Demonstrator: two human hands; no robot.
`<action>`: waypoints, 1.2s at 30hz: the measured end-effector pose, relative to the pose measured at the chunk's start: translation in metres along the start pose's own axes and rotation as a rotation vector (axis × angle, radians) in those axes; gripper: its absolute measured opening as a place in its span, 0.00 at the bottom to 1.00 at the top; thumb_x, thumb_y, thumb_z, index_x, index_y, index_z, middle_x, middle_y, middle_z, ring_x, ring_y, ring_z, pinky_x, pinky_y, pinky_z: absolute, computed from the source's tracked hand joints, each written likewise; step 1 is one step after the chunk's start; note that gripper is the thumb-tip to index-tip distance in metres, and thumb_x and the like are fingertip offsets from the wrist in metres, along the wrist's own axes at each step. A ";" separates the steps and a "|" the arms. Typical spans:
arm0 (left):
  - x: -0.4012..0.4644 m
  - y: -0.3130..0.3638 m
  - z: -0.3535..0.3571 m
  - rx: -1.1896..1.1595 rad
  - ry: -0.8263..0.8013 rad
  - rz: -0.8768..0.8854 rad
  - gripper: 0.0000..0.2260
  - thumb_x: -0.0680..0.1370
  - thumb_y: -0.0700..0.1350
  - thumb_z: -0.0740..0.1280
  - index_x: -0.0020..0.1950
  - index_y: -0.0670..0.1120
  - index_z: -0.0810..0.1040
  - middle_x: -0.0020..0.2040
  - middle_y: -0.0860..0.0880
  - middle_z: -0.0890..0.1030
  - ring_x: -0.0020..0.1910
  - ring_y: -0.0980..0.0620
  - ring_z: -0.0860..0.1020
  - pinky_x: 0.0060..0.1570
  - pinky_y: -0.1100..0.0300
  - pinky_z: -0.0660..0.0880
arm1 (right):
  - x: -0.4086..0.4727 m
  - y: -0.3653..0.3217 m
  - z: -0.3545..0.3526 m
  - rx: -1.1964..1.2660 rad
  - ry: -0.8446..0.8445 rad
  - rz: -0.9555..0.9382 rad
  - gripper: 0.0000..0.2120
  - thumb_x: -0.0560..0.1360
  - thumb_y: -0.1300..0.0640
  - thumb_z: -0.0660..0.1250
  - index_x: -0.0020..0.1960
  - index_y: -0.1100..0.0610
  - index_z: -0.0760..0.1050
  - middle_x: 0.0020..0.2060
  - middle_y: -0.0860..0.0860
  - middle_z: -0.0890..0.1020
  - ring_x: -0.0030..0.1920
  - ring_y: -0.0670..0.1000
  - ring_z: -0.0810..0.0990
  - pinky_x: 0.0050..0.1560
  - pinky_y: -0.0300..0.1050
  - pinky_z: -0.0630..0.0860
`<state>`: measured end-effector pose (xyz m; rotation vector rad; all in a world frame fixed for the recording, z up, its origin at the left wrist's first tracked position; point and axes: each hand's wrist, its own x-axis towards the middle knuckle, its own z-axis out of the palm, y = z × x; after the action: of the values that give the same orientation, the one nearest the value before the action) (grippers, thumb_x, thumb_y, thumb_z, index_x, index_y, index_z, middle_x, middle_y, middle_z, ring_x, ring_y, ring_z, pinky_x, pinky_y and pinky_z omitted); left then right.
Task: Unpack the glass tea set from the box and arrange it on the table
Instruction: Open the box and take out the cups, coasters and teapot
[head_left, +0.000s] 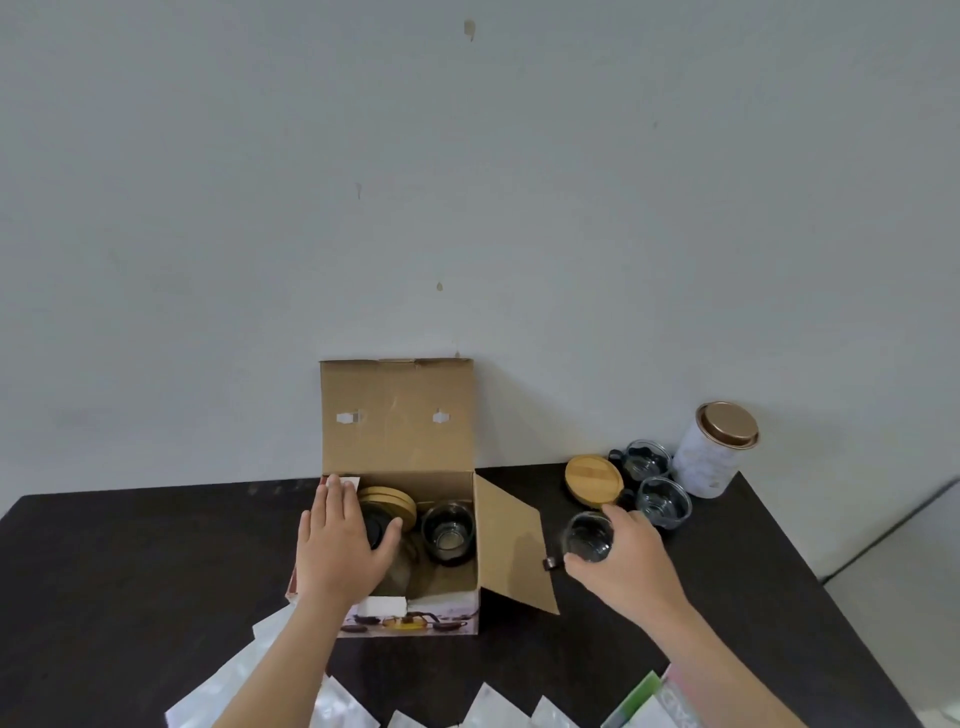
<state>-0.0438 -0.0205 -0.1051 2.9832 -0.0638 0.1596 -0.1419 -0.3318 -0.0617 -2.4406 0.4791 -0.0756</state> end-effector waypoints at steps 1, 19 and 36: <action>0.000 0.000 0.000 0.007 -0.004 0.001 0.43 0.72 0.69 0.43 0.76 0.41 0.56 0.77 0.42 0.56 0.77 0.45 0.53 0.72 0.47 0.56 | 0.002 0.016 -0.001 -0.009 -0.004 0.062 0.34 0.59 0.42 0.72 0.60 0.57 0.73 0.52 0.52 0.75 0.58 0.56 0.73 0.52 0.48 0.73; 0.001 0.001 -0.001 0.010 -0.012 -0.008 0.43 0.71 0.70 0.43 0.76 0.41 0.57 0.77 0.42 0.58 0.76 0.44 0.55 0.72 0.46 0.58 | 0.047 0.116 -0.021 -0.131 0.028 0.471 0.29 0.64 0.48 0.76 0.58 0.63 0.73 0.56 0.60 0.72 0.58 0.62 0.72 0.48 0.50 0.75; 0.001 0.002 0.000 0.001 -0.005 -0.012 0.43 0.71 0.70 0.43 0.76 0.41 0.58 0.76 0.42 0.59 0.76 0.43 0.55 0.71 0.45 0.59 | 0.050 0.074 0.000 -0.289 0.143 0.178 0.40 0.71 0.42 0.71 0.72 0.64 0.62 0.72 0.63 0.64 0.73 0.61 0.61 0.71 0.59 0.64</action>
<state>-0.0432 -0.0222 -0.1046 2.9844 -0.0460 0.1514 -0.1188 -0.4039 -0.1102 -2.6718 0.8194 -0.1131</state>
